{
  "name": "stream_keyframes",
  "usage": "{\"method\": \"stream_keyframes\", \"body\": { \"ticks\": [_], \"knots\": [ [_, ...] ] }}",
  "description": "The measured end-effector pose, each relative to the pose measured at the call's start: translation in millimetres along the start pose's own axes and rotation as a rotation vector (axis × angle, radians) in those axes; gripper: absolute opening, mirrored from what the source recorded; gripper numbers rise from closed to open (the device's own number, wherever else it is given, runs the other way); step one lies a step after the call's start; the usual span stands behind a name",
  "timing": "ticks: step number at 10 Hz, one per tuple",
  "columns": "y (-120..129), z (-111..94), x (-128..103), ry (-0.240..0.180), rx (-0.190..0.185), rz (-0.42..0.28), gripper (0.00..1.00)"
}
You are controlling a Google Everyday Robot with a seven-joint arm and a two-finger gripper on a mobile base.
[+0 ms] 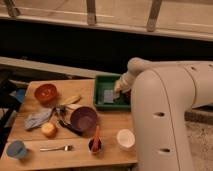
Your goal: Wipe tray with eraser
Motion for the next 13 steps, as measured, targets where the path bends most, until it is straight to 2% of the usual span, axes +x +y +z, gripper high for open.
{"method": "stream_keyframes", "body": {
  "ticks": [2,4,6,10,13],
  "knots": [
    [-32,-15,-1,-0.023,0.02,0.008,0.0],
    [-38,-21,-6,-0.036,0.019,-0.009,0.0],
    [-24,-20,-15,-0.045,-0.007,-0.041,0.0],
    [34,2,-20,-0.016,-0.064,-0.081,0.0],
    [35,12,-6,0.022,-0.058,-0.061,0.0]
  ]
}}
